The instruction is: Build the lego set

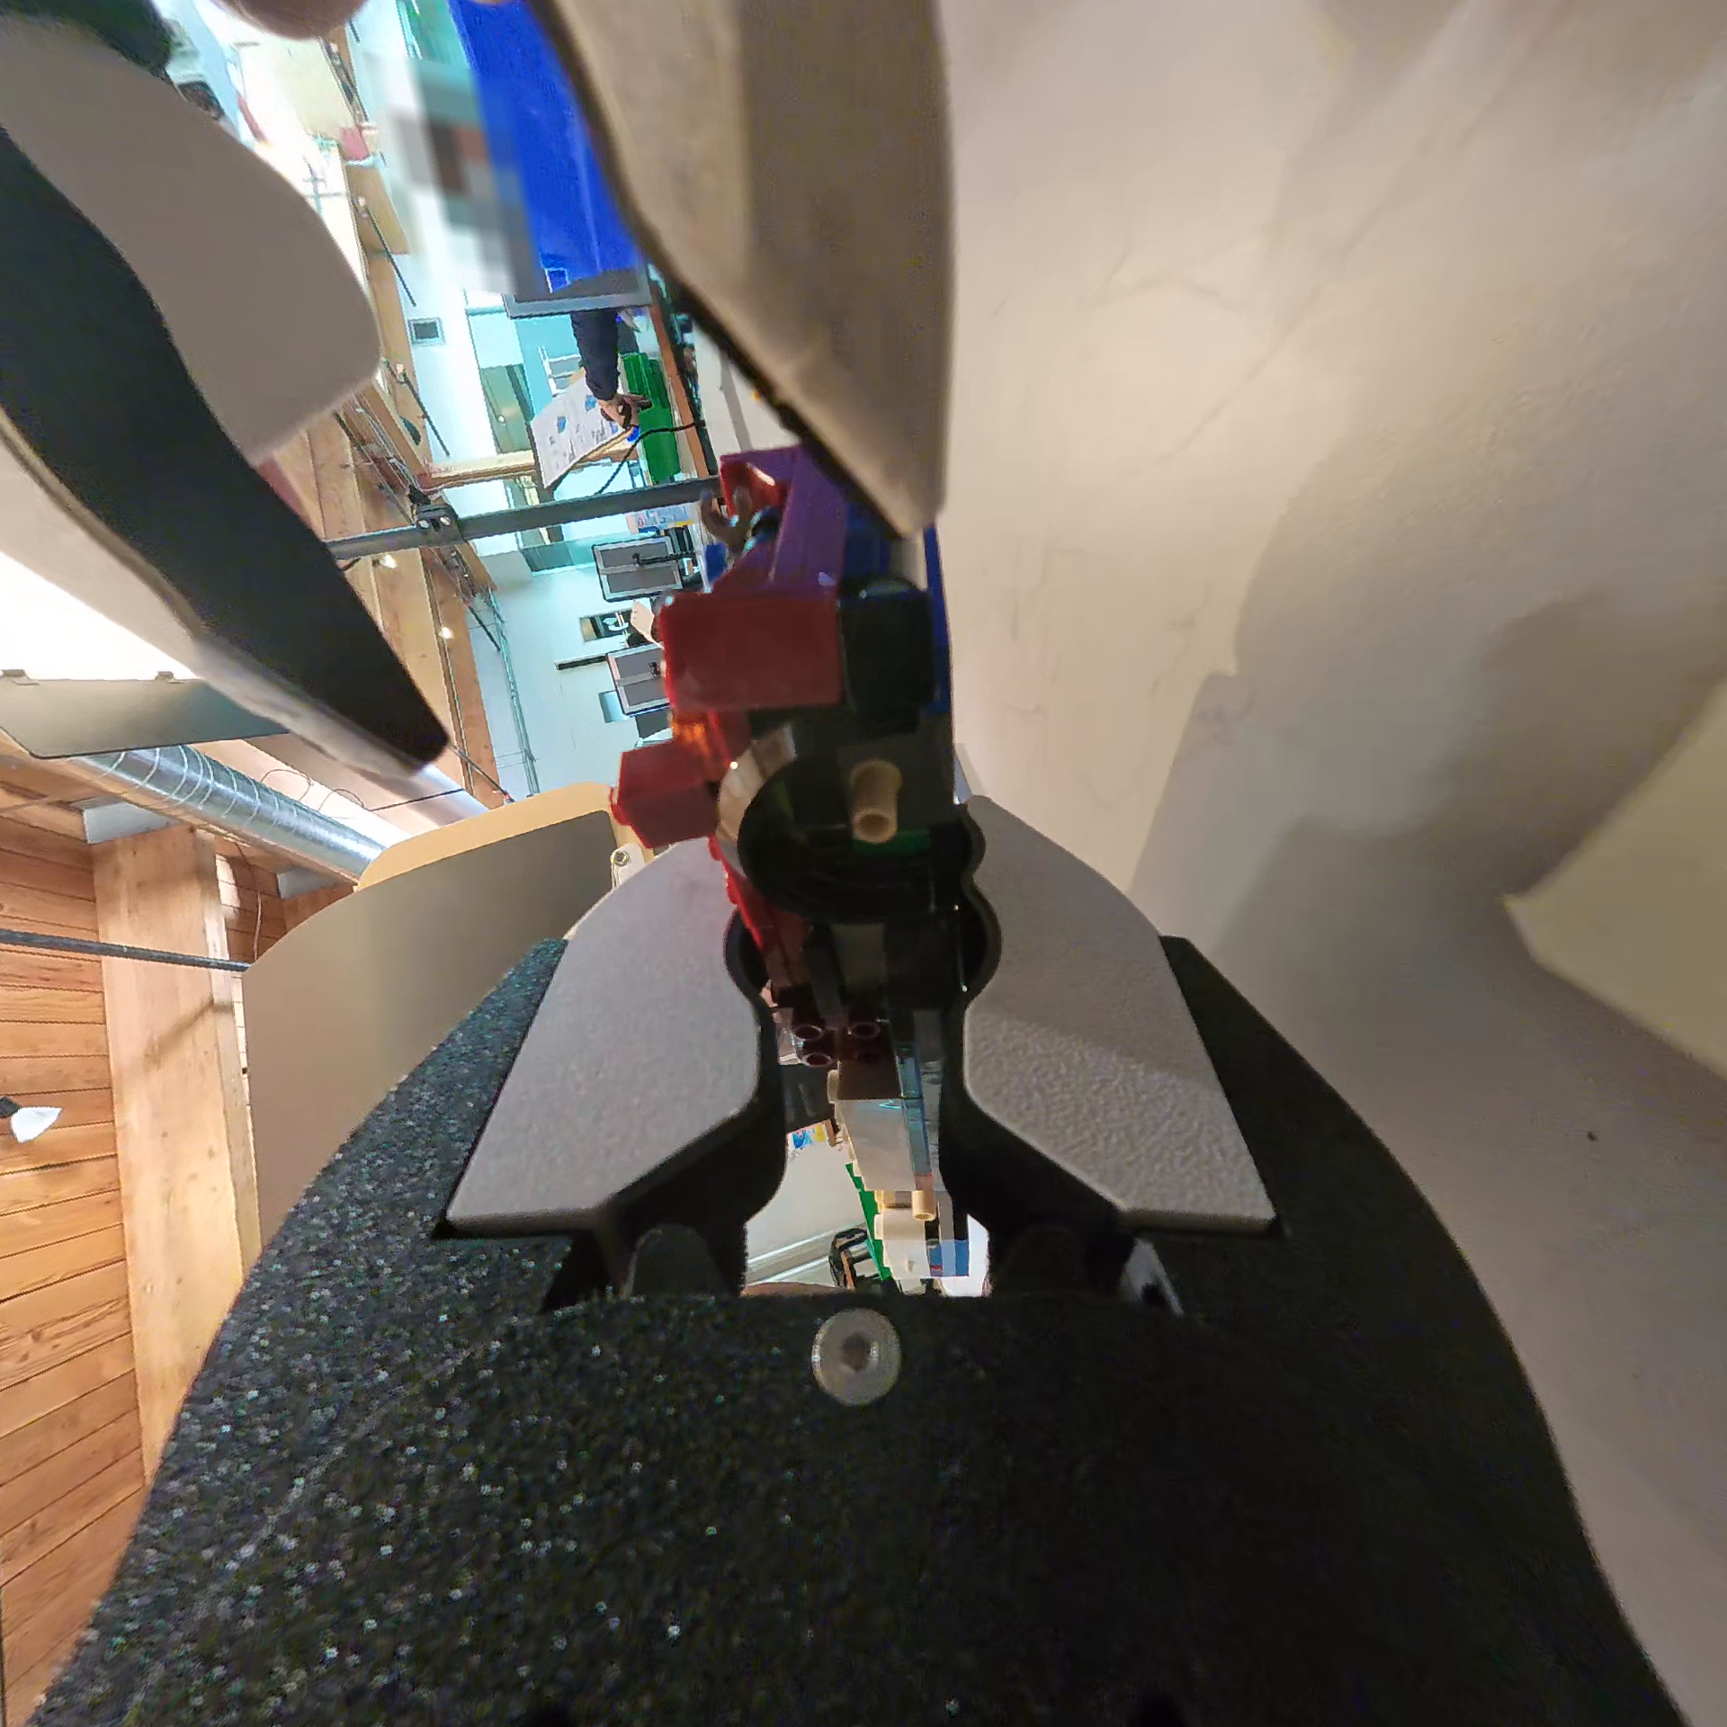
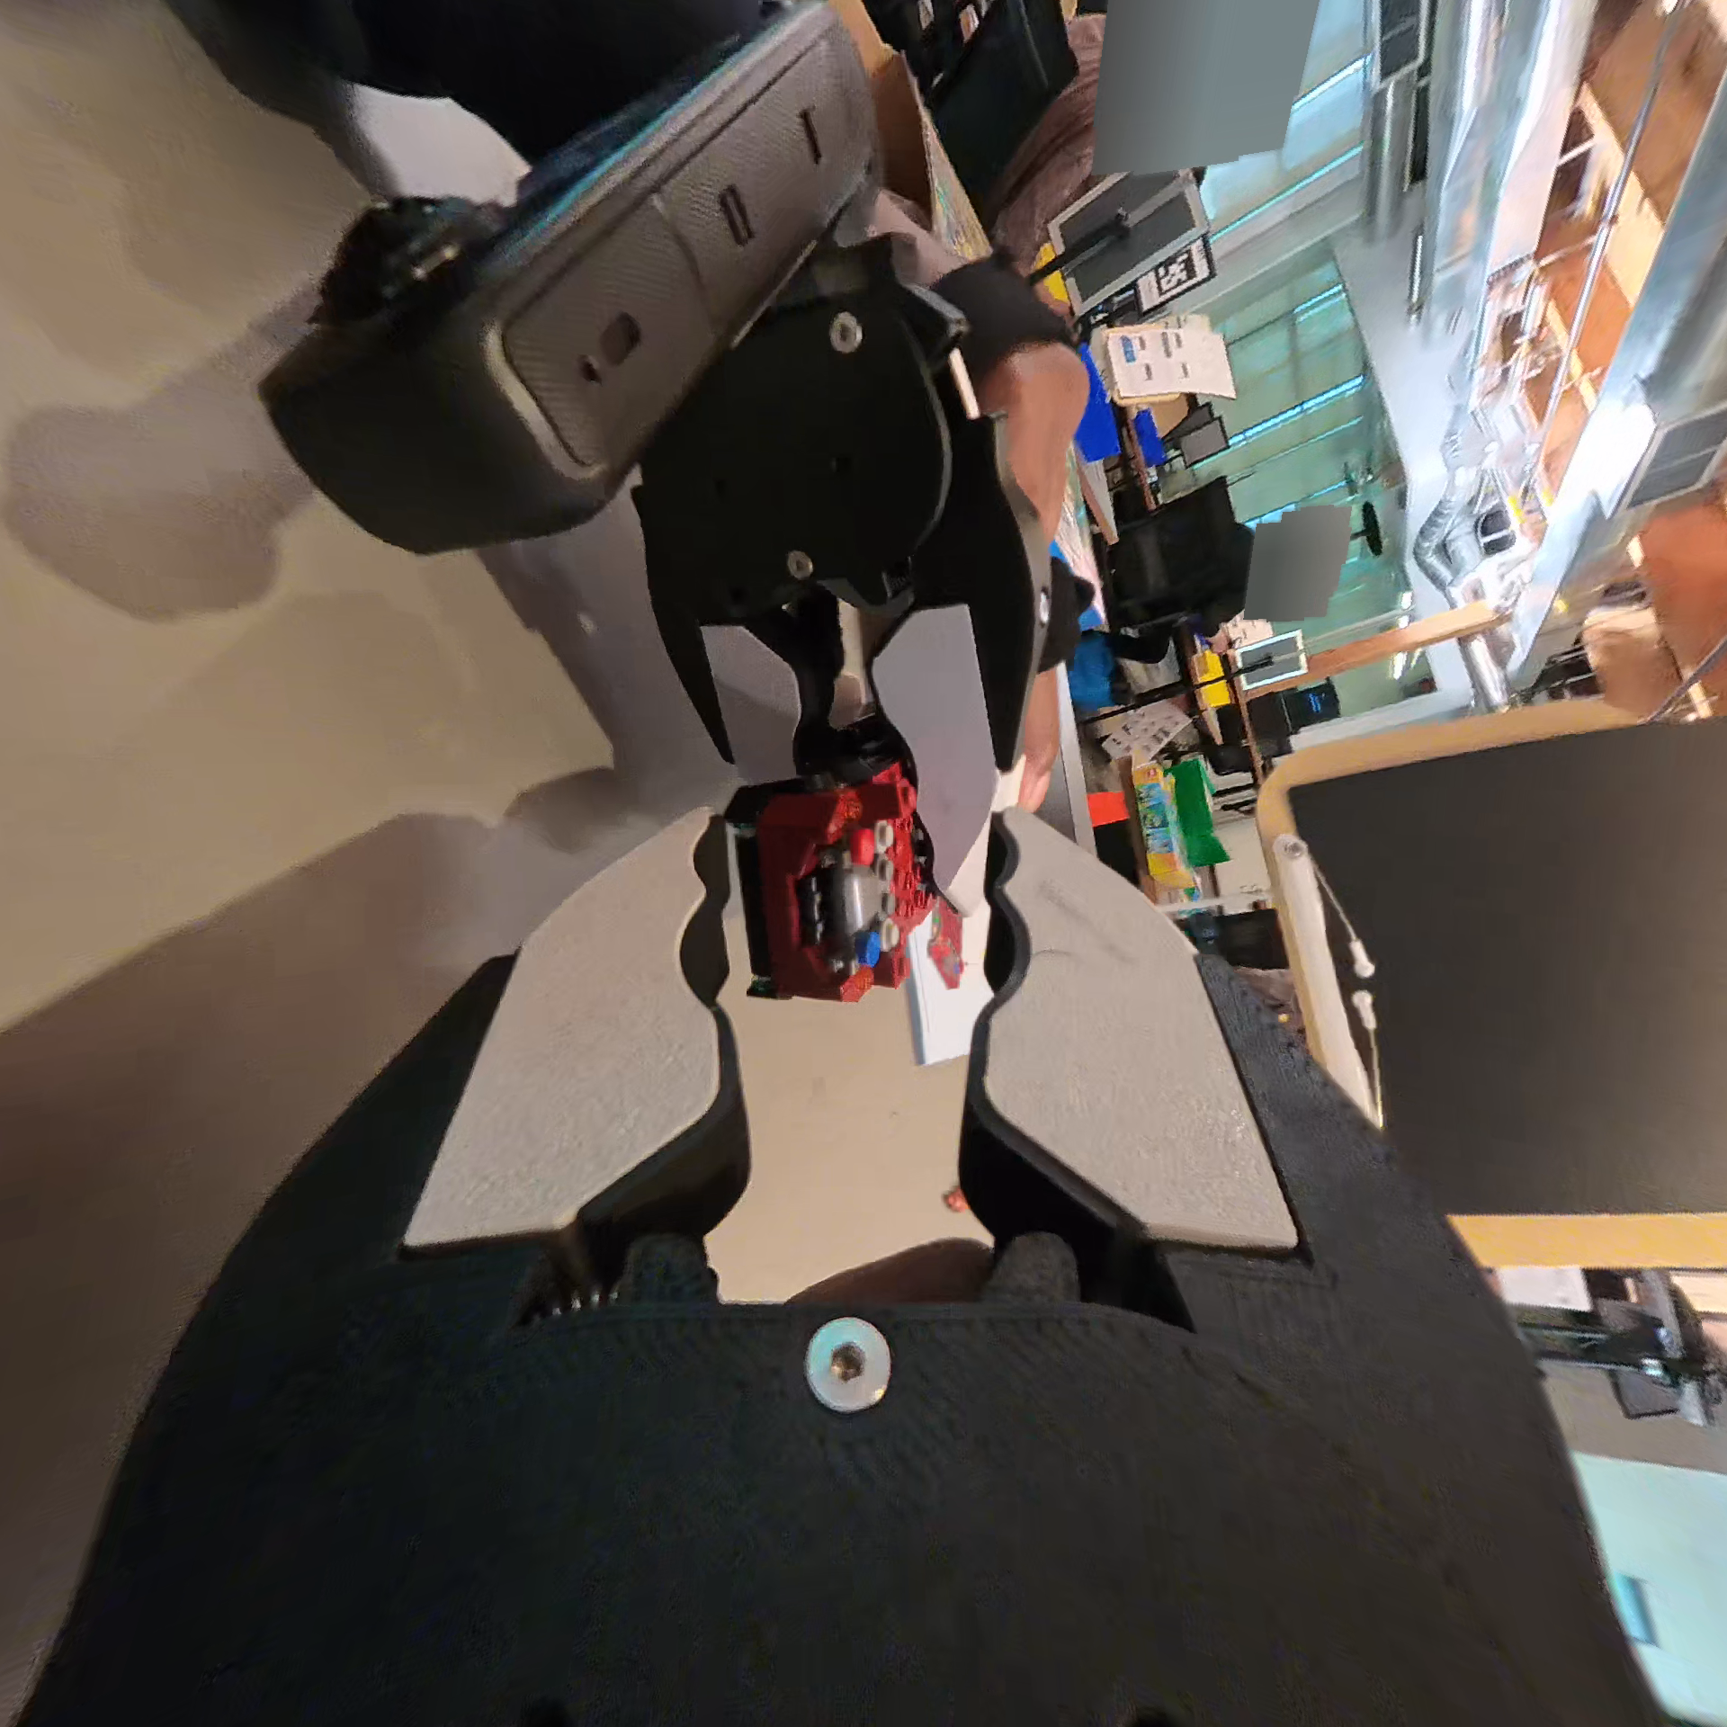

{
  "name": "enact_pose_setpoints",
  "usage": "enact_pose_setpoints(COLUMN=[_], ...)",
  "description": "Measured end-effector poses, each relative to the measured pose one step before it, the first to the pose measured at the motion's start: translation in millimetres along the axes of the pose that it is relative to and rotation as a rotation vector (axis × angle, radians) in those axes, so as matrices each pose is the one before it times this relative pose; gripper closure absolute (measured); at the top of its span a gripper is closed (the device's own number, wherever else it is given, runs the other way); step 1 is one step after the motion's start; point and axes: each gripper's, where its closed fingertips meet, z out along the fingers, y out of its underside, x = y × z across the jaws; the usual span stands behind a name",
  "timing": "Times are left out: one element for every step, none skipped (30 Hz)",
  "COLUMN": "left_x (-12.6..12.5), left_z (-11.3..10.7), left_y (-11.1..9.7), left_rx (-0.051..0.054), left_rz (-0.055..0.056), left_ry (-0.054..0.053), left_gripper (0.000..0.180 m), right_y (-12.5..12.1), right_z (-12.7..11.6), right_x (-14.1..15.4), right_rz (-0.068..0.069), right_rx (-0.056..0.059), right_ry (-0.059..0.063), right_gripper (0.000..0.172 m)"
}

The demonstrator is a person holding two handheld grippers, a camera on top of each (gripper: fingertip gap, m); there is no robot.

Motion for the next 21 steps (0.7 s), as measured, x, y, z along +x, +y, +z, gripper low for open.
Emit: enact_pose_setpoints(left_x=[0.12,0.23,0.31,0.31,0.19,0.20,0.08,0.11,0.21,0.20,0.10,0.15,0.11,0.07,0.03,-0.13,-0.35,-0.34,-0.79,-0.29,-0.07], left_z=[-0.07,-0.04,0.00,-0.03,0.10,-0.03,0.10,-0.08,0.11,0.05,0.06,0.09,0.05,0.04,0.00,0.02,0.03,-0.11,-0.32,-0.25,-0.08], left_y=[0.10,0.30,0.27,0.33,0.23,0.08,-0.02,0.06,-0.01,-0.04,0.15,0.08,0.13,-0.07,0.02,-0.10,0.01,-0.13,-0.32,-0.37,0.11], left_rx=[0.0000,-0.0006,-0.0011,-0.0009,-0.0004,0.0001,0.0006,0.0004,0.0004,0.0002,-0.0002,-0.0004,0.0000,0.0006,0.0005,0.0001,0.0005,0.0015,0.0032,0.0028,-0.0008], left_rz=[-0.0006,-0.0003,-0.0002,-0.0001,-0.0004,-0.0009,-0.0011,-0.0016,-0.0010,-0.0001,0.0004,0.0005,-0.0003,-0.0002,-0.0001,-0.0005,-0.0013,-0.0015,-0.0030,-0.0023,0.0002], left_ry=[0.0012,0.0014,0.0016,0.0014,0.0014,0.0009,0.0010,0.0012,0.0012,0.0008,0.0003,0.0008,0.0007,0.0005,0.0000,-0.0004,-0.0011,-0.0016,-0.0034,-0.0005,0.0003], left_gripper=[0.145,0.145,0.145,0.145,0.145,0.145,0.145,0.145,0.145,0.145,0.145,0.145,0.145,0.145,0.145,0.145,0.145,0.145,0.145,0.145,0.145], right_y=[0.04,0.11,0.64,1.13,0.77,0.29,-0.30,-0.81,-0.12,0.43,0.72,0.96,0.96,0.28,0.24,0.60,1.00,1.72,1.77,0.82,0.36], right_z=[1.32,1.28,1.44,1.61,1.49,1.29,0.95,0.60,0.68,0.85,0.76,0.88,0.80,0.61,0.55,0.84,0.88,0.83,0.87,0.40,0.05], right_x=[-1.80,-1.06,-0.38,-0.81,-1.37,-0.79,0.20,0.01,-0.34,-0.26,0.38,-0.01,0.01,0.02,-0.52,-0.69,-0.08,0.35,0.28,0.55,0.55], right_rz=[-0.0171,-0.0204,-0.0219,-0.0200,-0.0168,-0.0150,-0.0155,-0.0135,-0.0086,-0.0073,-0.0091,-0.0083,-0.0069,-0.0071,-0.0063,-0.0056,-0.0068,-0.0079,-0.0072,-0.0041,0.0000], right_rx=[-0.0025,-0.0021,-0.0055,-0.0076,-0.0046,-0.0018,0.0013,0.0034,0.0001,-0.0030,-0.0031,-0.0048,-0.0043,-0.0003,-0.0007,-0.0041,-0.0064,-0.0092,-0.0091,-0.0028,0.0004], right_ry=[-0.0043,0.0027,0.0079,0.0047,0.0003,0.0043,0.0102,0.0075,0.0007,0.0014,0.0057,0.0033,0.0027,0.0051,0.0017,0.0014,0.0072,0.0095,0.0092,0.0096,0.0059], right_gripper=[0.117,0.116,0.115,0.115,0.114,0.114,0.113,0.113,0.114,0.114,0.114,0.115,0.115,0.116,0.118,0.120,0.122,0.125,0.127,0.127,0.128])
